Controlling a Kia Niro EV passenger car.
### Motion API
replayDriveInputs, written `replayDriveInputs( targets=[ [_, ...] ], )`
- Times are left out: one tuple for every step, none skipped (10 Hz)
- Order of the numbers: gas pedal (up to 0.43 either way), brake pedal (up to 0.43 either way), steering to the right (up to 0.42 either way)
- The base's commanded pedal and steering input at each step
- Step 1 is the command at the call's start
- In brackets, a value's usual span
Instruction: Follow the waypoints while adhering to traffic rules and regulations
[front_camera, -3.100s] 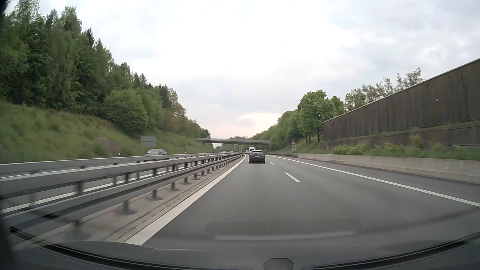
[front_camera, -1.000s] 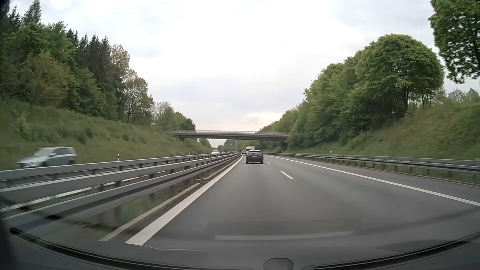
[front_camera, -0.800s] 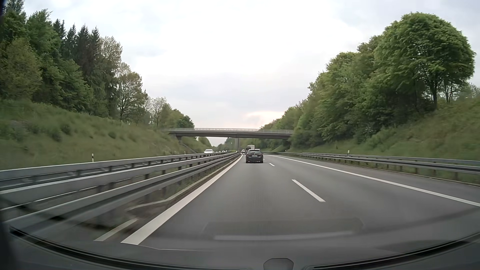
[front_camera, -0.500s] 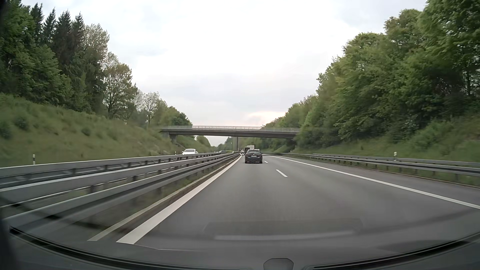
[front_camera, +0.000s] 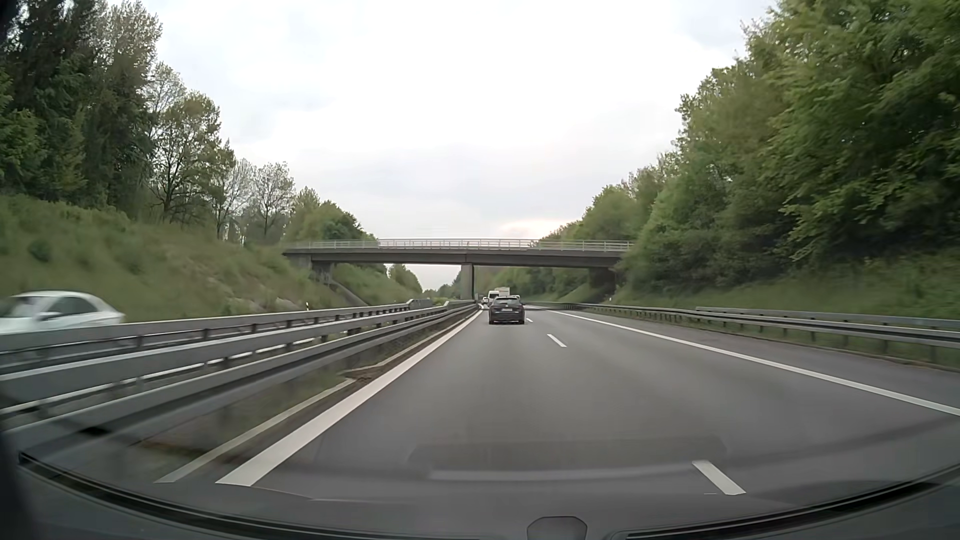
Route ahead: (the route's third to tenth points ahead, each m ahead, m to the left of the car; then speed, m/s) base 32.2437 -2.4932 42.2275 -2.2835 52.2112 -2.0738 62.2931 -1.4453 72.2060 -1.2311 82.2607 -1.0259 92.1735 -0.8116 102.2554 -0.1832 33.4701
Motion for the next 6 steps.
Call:
replayDriveInputs(
  targets=[
    [0.000, 0.000, -0.005],
    [0.000, 0.000, -0.005],
    [0.000, 0.000, -0.005],
    [0.000, 0.000, -0.005],
    [0.000, 0.000, -0.005],
    [0.000, 0.000, -0.005]
  ],
)
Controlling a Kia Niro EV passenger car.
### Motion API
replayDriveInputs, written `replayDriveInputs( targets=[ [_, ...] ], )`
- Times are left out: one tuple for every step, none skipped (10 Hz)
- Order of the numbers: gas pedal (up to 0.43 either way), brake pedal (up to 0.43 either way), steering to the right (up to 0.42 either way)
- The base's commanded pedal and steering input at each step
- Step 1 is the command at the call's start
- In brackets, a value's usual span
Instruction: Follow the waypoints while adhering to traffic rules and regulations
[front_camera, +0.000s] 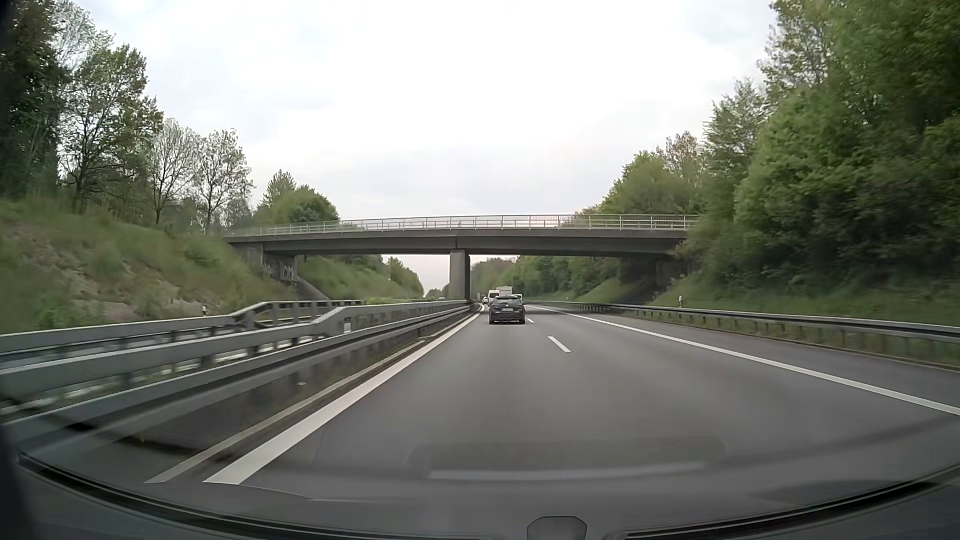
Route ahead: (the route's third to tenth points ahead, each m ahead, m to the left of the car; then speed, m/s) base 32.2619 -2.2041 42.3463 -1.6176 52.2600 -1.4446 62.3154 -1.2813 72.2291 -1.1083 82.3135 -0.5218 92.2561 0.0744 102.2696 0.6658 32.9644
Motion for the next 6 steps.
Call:
replayDriveInputs(
  targets=[
    [0.000, 0.000, -0.005],
    [0.000, 0.000, -0.005],
    [0.000, 0.000, -0.005],
    [0.028, 0.000, -0.005],
    [0.087, 0.000, -0.006],
    [0.157, 0.000, -0.005]
  ],
)
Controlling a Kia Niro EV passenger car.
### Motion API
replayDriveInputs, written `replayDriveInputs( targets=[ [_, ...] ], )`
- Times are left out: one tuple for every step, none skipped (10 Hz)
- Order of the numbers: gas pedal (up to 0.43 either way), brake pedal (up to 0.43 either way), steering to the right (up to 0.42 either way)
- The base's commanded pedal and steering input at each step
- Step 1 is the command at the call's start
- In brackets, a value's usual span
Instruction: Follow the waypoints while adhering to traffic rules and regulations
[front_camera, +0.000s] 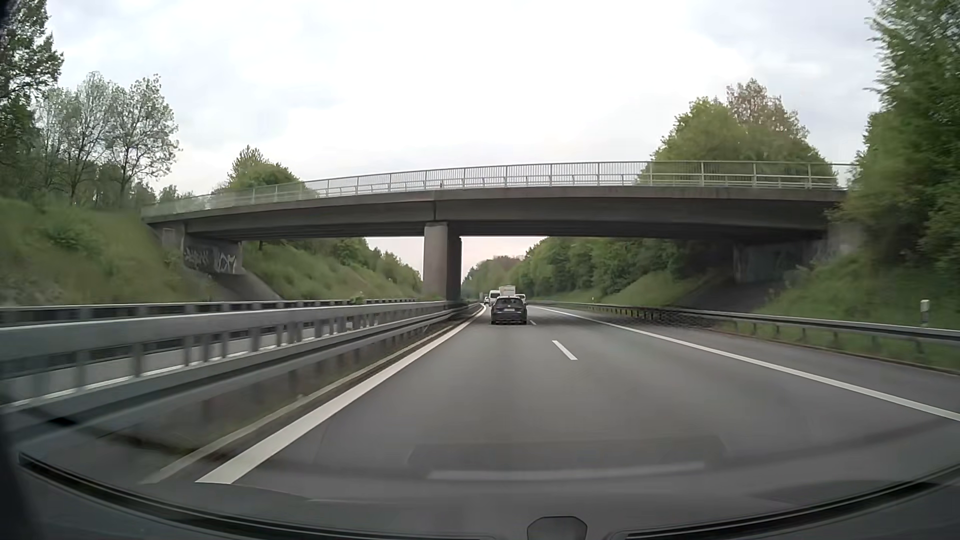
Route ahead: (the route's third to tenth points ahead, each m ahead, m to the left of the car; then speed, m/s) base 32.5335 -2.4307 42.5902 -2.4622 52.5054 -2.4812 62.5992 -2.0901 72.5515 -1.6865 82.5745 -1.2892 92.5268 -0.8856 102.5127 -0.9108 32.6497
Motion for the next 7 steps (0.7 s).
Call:
replayDriveInputs(
  targets=[
    [0.189, 0.000, -0.006],
    [0.197, 0.000, -0.005],
    [0.197, 0.000, -0.005],
    [0.197, 0.000, -0.005],
    [0.197, 0.000, -0.005],
    [0.197, 0.000, -0.005],
    [0.197, 0.000, -0.005]
  ],
)
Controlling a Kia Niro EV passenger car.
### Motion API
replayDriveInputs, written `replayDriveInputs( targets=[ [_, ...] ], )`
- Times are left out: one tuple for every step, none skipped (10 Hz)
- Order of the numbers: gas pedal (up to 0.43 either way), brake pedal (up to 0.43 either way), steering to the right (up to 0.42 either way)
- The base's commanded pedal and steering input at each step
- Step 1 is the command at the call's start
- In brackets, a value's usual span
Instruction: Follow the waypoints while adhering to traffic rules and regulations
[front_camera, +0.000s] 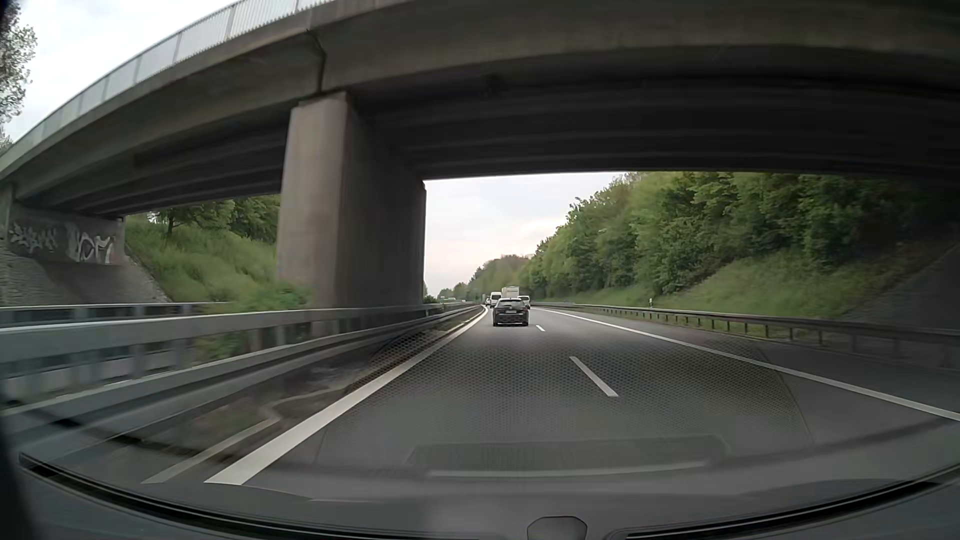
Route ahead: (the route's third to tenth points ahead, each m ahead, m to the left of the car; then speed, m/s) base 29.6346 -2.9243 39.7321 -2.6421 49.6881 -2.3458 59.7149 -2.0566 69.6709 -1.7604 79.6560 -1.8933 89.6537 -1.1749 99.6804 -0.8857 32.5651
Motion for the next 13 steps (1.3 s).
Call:
replayDriveInputs(
  targets=[
    [0.197, 0.000, -0.005],
    [0.197, 0.000, -0.005],
    [0.197, 0.000, -0.005],
    [0.197, 0.000, -0.005],
    [0.197, 0.000, -0.005],
    [0.197, 0.000, -0.005],
    [0.197, 0.000, -0.005],
    [0.197, 0.000, -0.005],
    [0.197, 0.000, -0.004],
    [0.197, 0.000, -0.004],
    [0.197, 0.000, -0.004],
    [0.189, 0.000, -0.003],
    [0.189, 0.000, -0.003]
  ],
)
